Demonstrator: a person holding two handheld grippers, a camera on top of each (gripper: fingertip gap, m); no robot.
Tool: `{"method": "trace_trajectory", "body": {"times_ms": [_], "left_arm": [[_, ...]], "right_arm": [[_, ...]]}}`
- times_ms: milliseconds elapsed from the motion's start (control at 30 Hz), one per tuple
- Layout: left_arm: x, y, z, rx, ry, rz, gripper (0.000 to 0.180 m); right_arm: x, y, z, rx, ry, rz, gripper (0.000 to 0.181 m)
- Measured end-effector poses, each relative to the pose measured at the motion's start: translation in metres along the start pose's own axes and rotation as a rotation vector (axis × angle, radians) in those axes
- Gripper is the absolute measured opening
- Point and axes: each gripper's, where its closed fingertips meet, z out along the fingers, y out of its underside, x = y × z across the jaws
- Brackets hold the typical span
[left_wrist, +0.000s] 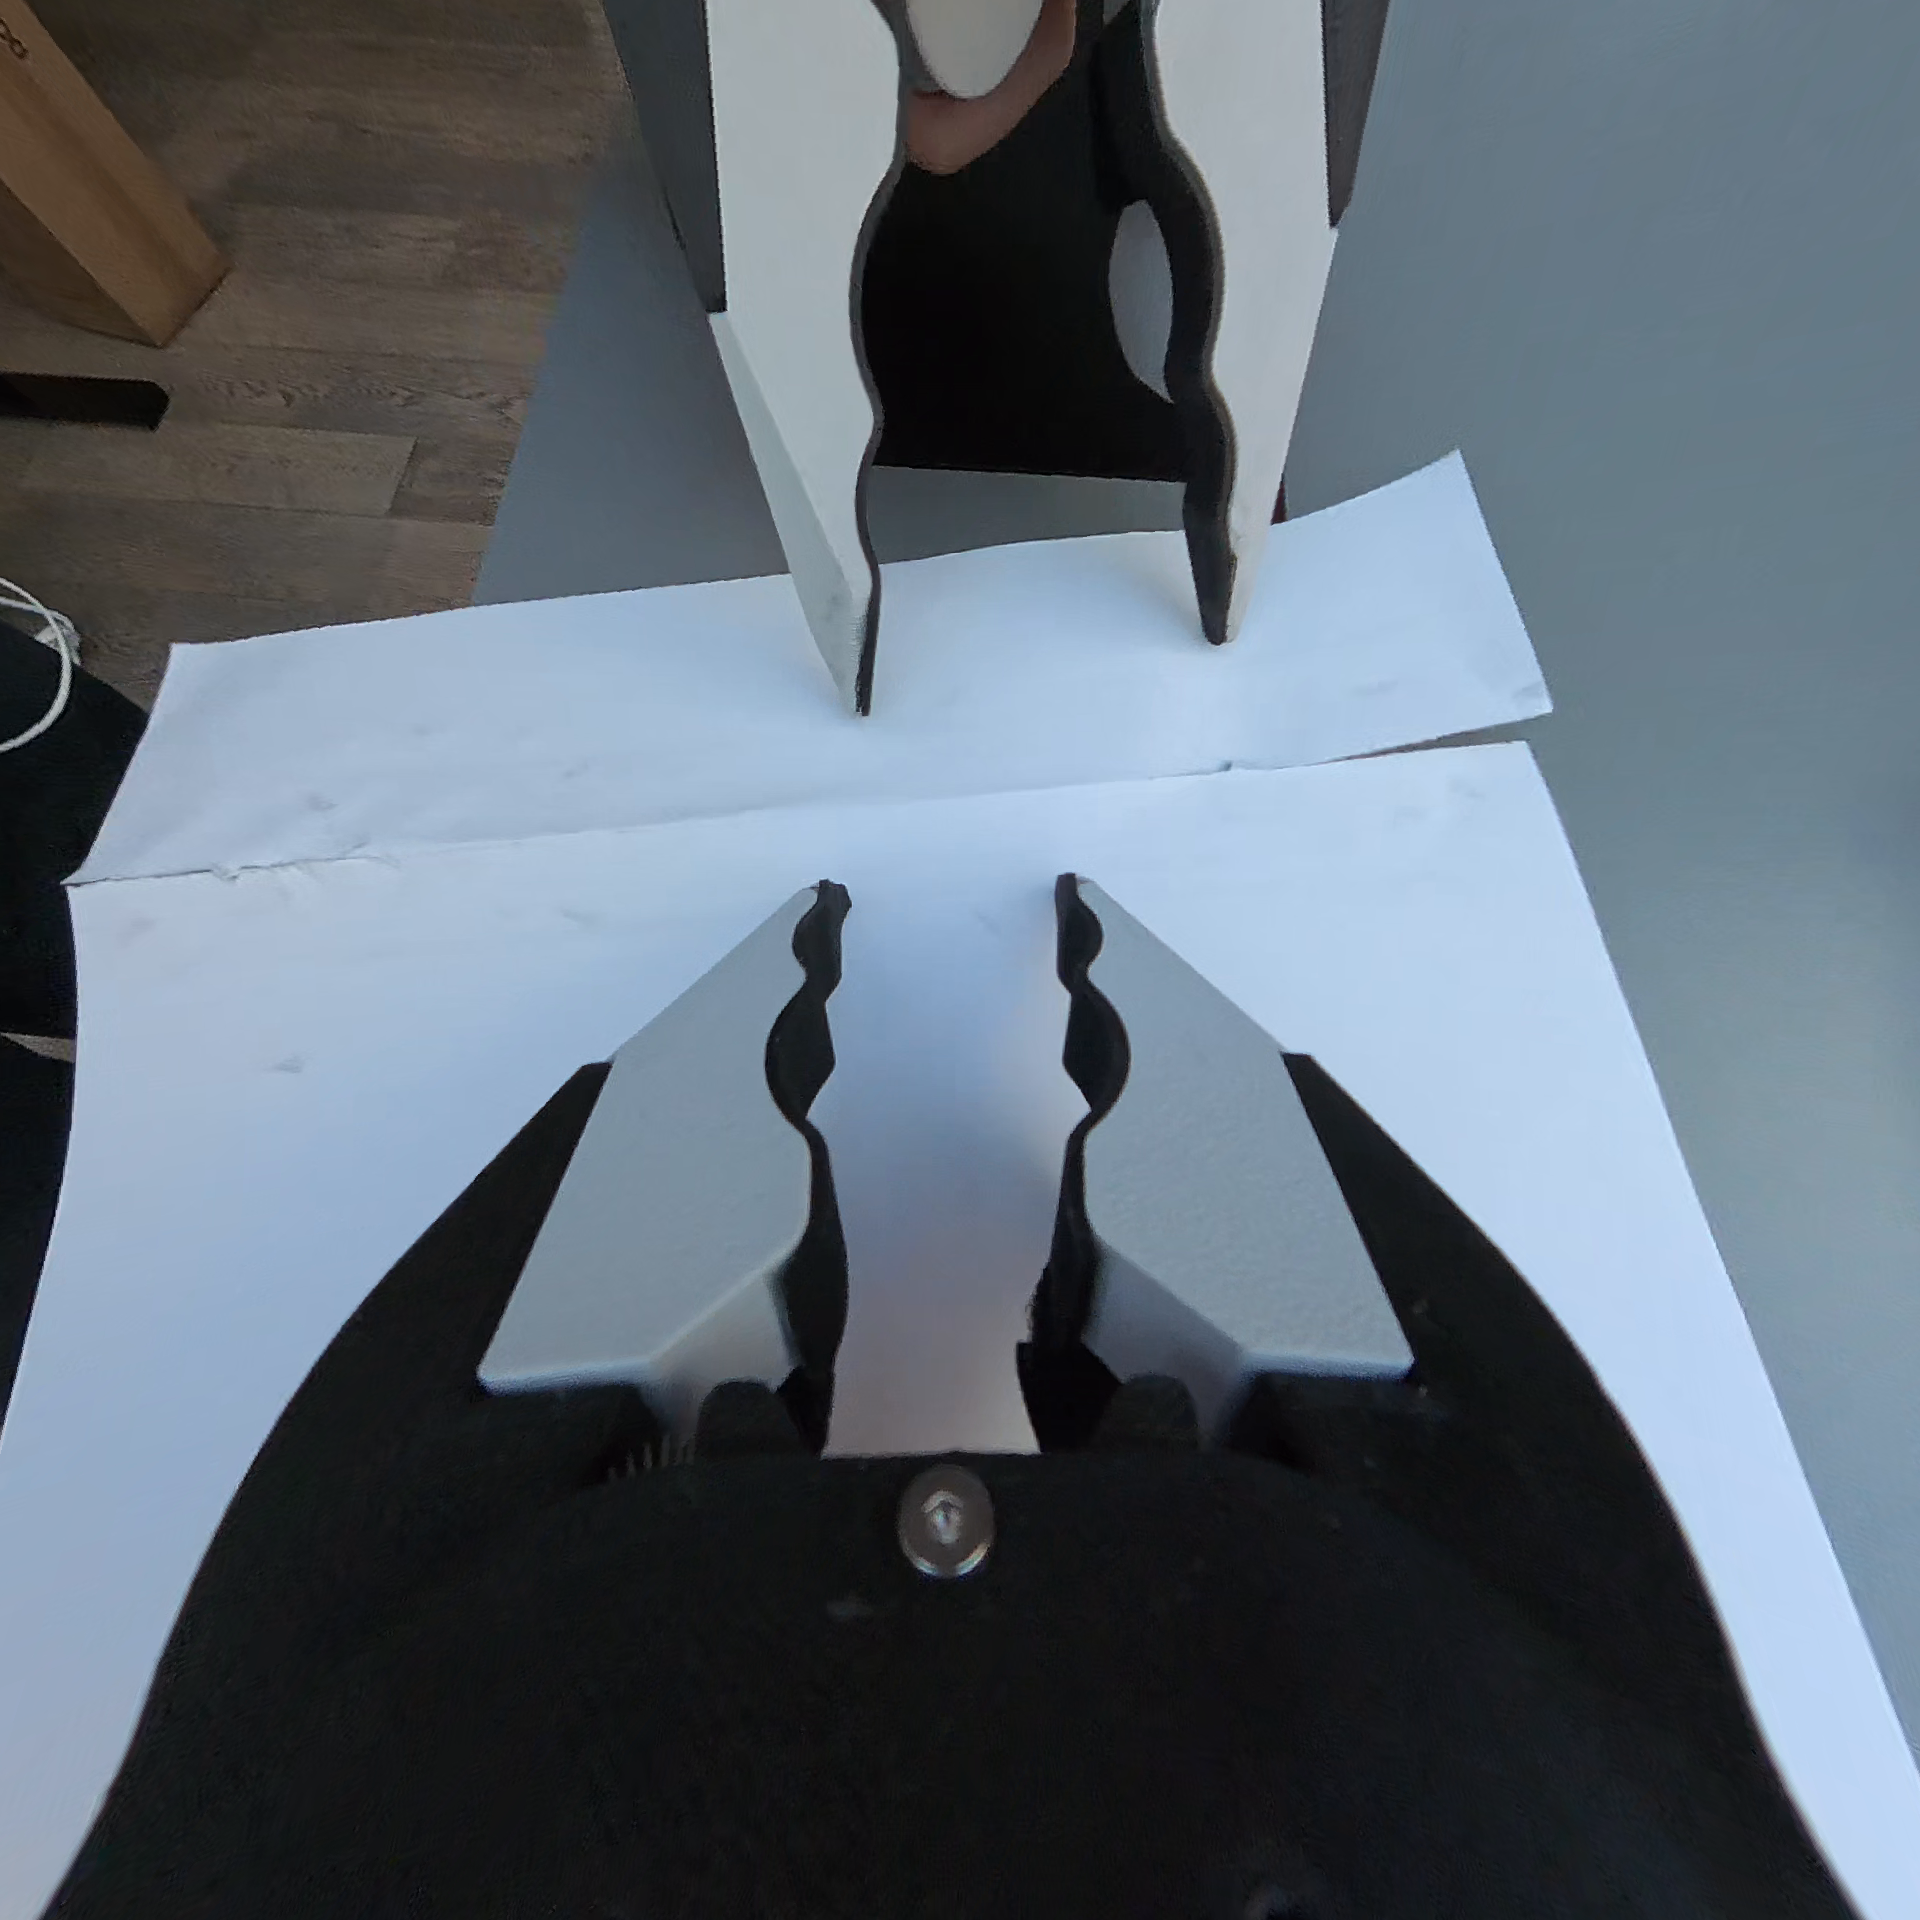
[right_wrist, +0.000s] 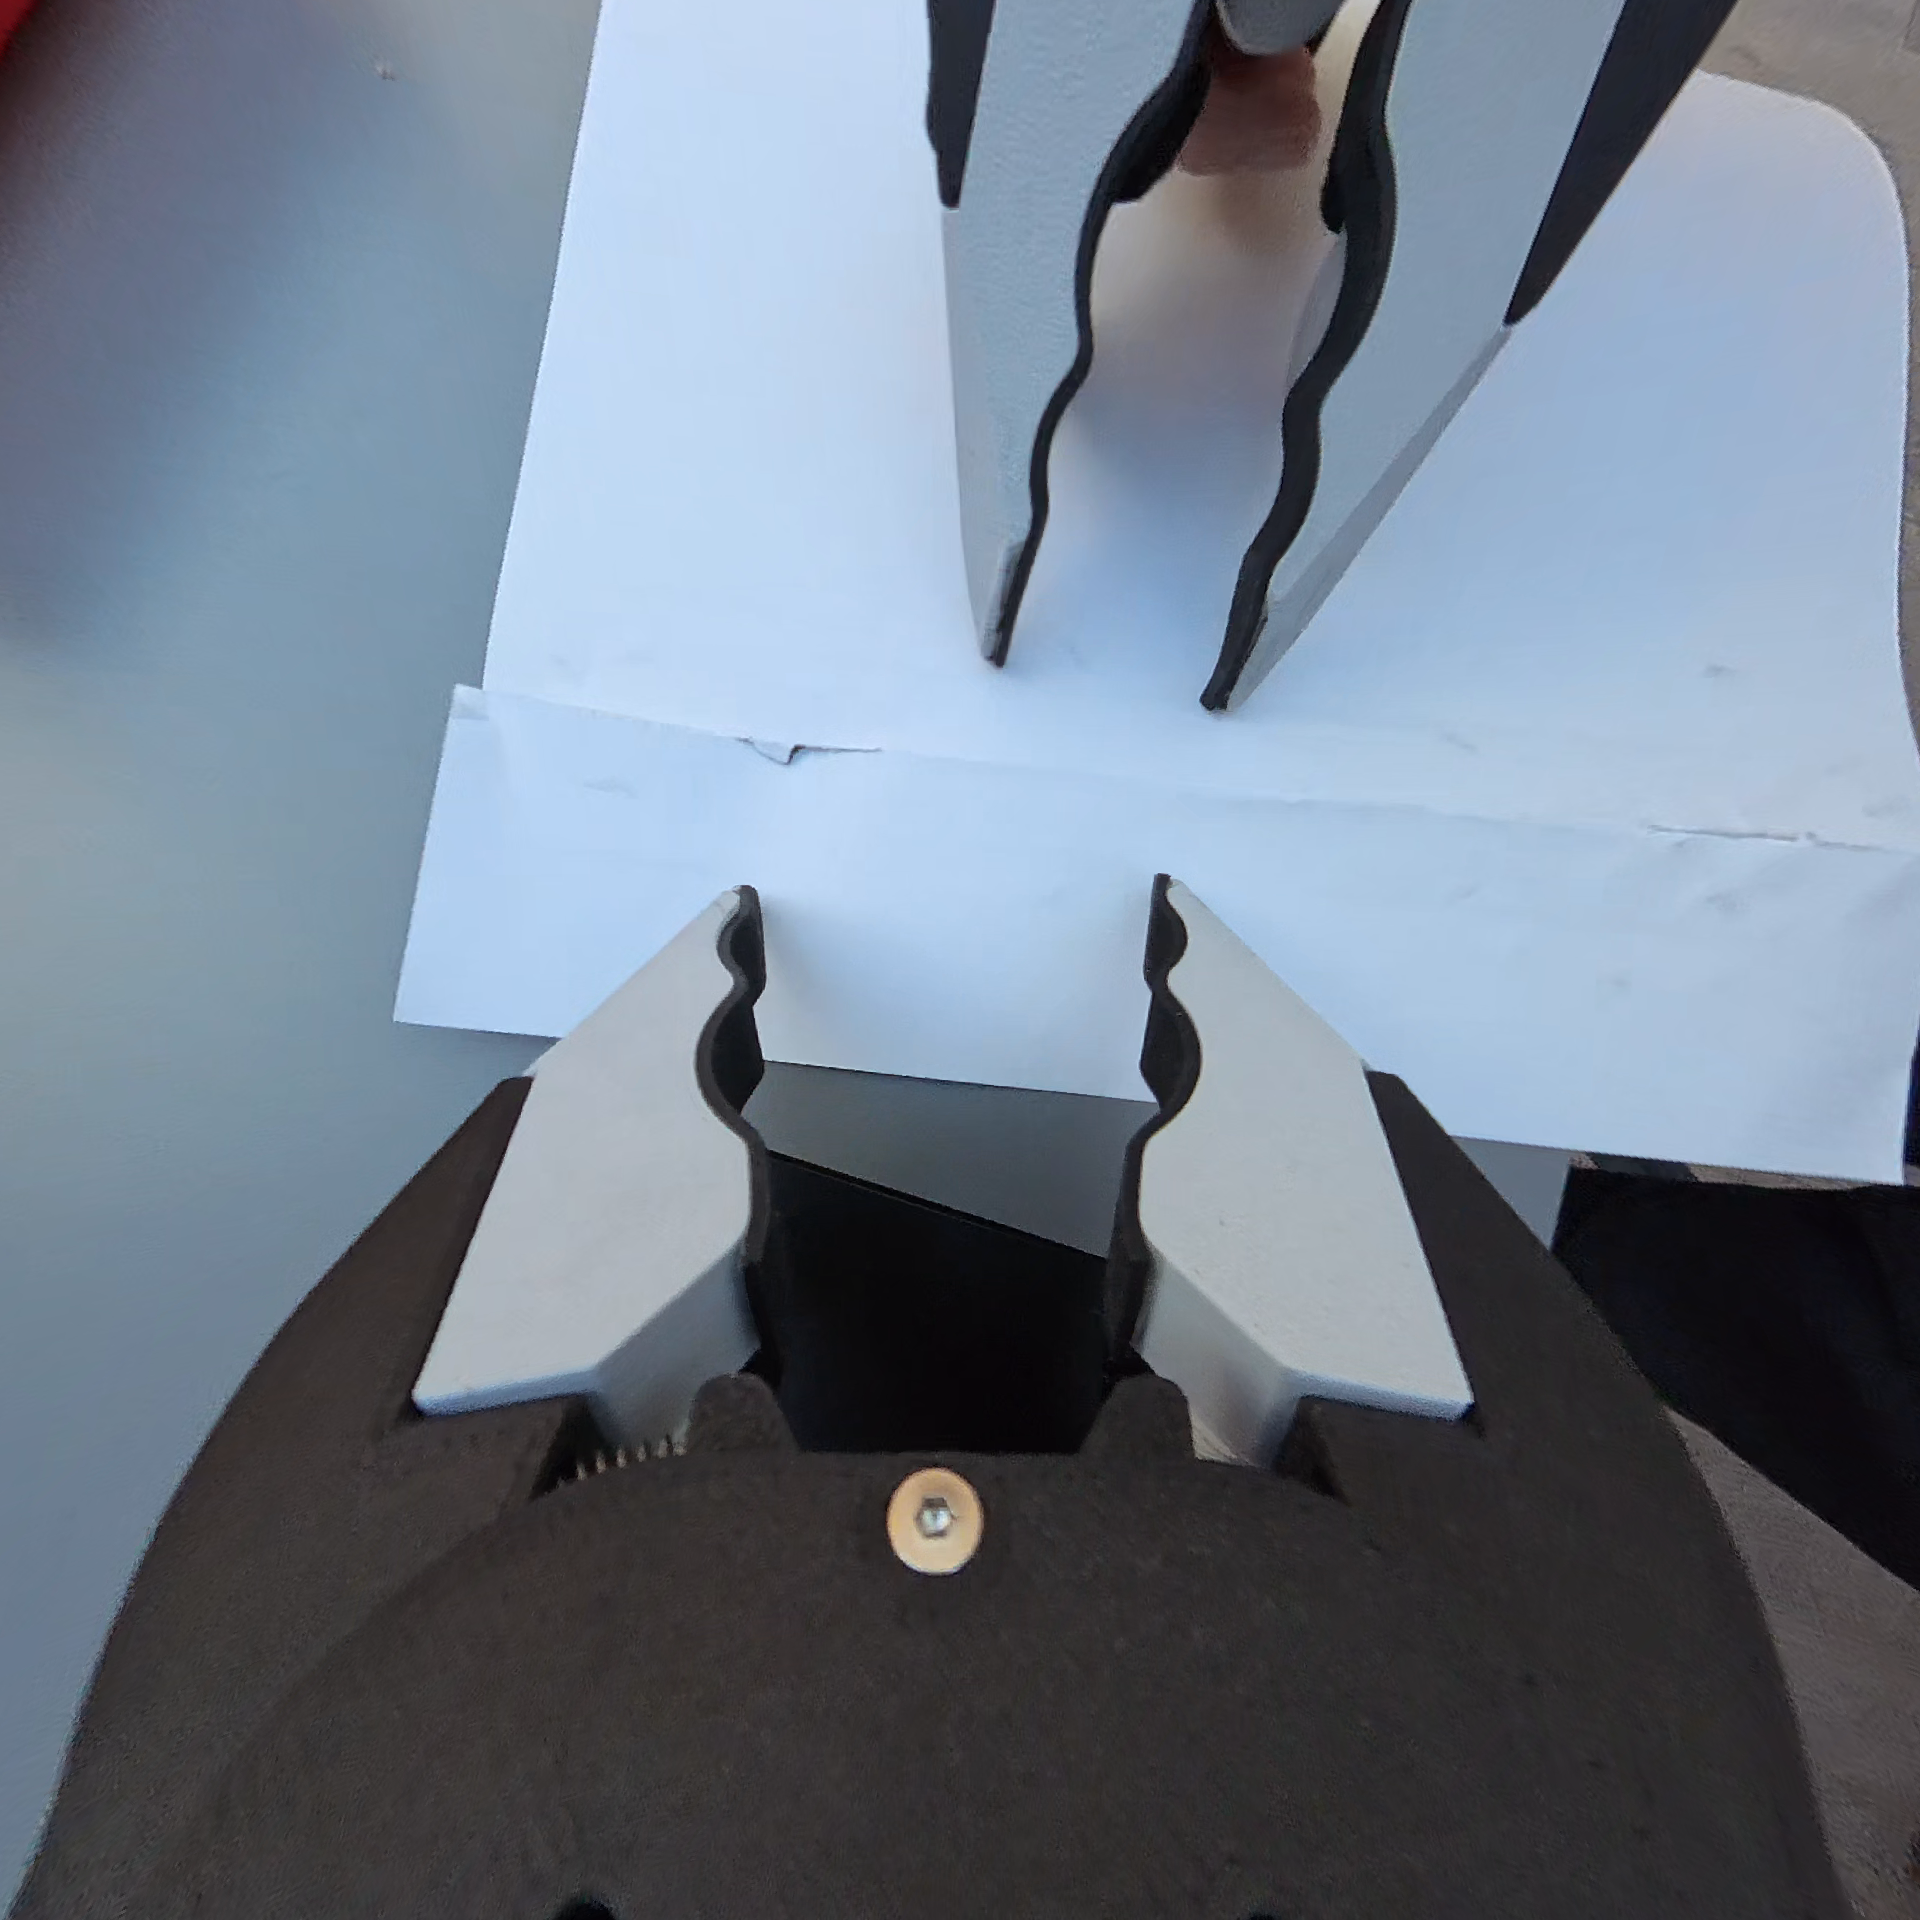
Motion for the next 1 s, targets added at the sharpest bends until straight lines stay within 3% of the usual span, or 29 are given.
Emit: {"method": "trace_trajectory", "body": {"times_ms": [67, 167, 433, 800, 1000], "left_arm": [[-0.015, -0.001, 0.002, 0.002, 0.007, -0.014, 0.036], [-0.024, -0.003, 0.003, -0.001, 0.045, -0.045, 0.022], [-0.009, -0.002, 0.003, -0.021, -0.049, -0.061, 0.049], [-0.010, 0.000, 0.004, -0.009, -0.055, 0.003, 0.054], [-0.010, 0.001, 0.002, -0.009, 0.001, 0.046, 0.054]], "right_arm": [[0.010, -0.001, -0.004, 0.014, 0.001, -0.003, 0.062], [0.020, 0.005, -0.003, -0.001, -0.027, 0.033, 0.063], [0.029, 0.006, -0.004, 0.028, -0.026, 0.050, 0.055], [0.029, 0.008, -0.004, -0.041, -0.048, -0.009, 0.056], [0.031, 0.006, -0.003, 0.010, -0.118, -0.102, 0.056]]}}
